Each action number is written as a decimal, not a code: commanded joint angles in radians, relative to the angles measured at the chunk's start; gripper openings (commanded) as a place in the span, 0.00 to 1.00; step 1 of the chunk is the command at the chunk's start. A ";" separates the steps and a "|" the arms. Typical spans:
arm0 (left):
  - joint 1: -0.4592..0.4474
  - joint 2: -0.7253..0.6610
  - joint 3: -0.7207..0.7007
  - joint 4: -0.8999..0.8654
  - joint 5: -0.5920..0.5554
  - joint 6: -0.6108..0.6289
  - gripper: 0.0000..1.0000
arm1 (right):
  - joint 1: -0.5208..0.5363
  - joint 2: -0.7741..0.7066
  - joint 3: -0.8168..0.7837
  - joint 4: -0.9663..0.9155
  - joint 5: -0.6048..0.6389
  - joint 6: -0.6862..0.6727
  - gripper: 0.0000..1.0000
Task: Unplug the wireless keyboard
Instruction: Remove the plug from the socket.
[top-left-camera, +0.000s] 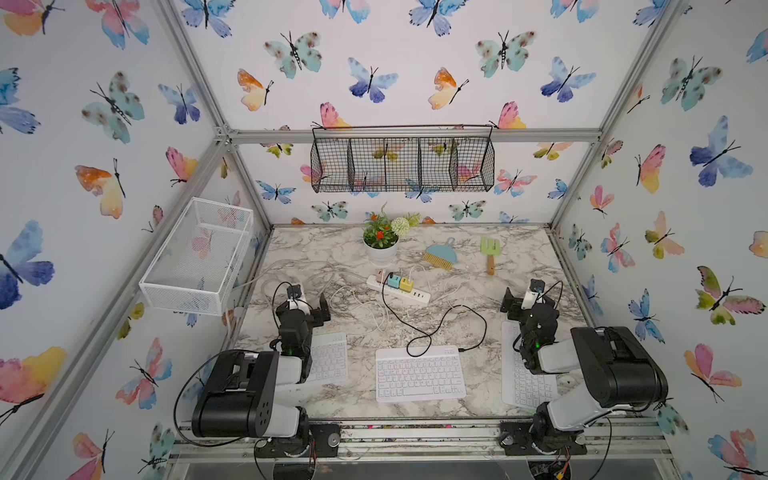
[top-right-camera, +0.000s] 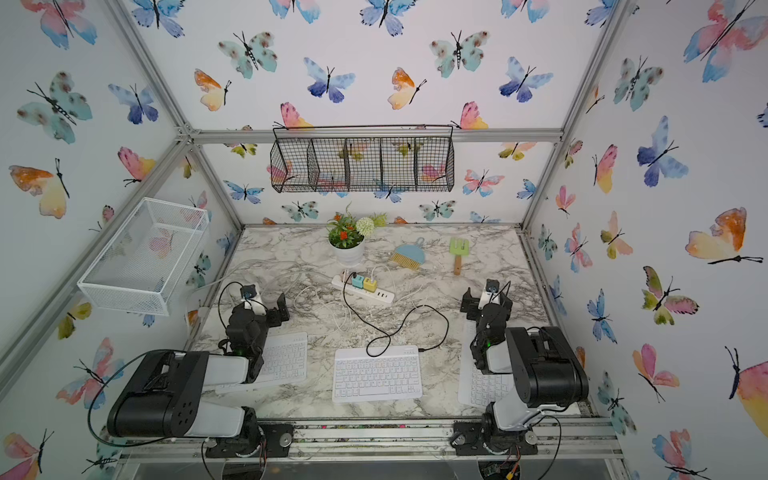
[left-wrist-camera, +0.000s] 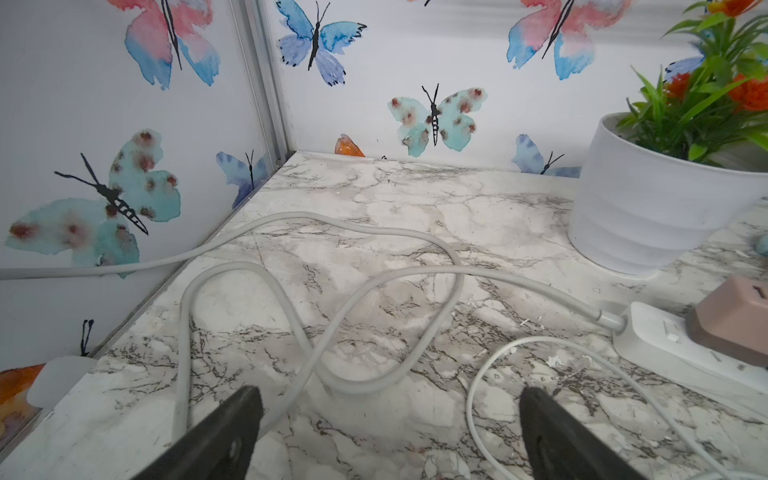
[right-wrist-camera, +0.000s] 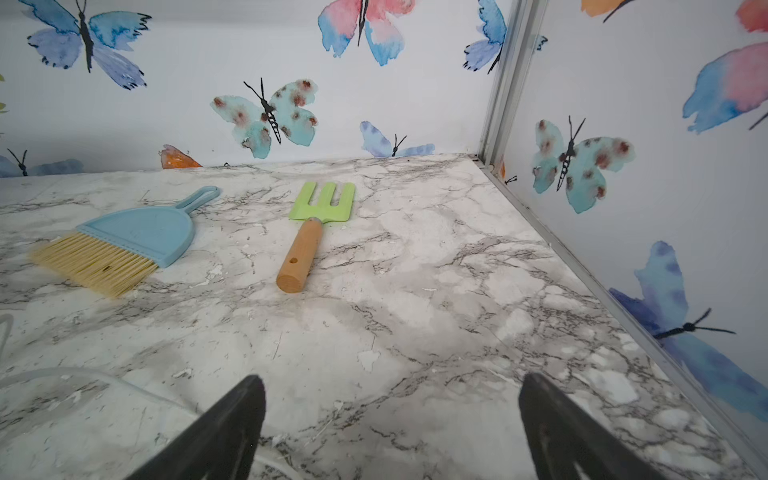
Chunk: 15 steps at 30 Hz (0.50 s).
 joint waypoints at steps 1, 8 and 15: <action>-0.003 -0.014 0.003 0.016 -0.018 0.001 0.98 | 0.006 -0.008 -0.009 0.020 -0.008 0.008 0.98; -0.003 -0.014 0.003 0.017 -0.017 0.001 0.98 | 0.006 -0.008 -0.007 0.020 -0.008 0.008 0.98; -0.004 -0.014 0.002 0.016 -0.018 0.001 0.98 | 0.006 -0.007 -0.004 0.013 -0.013 0.008 0.98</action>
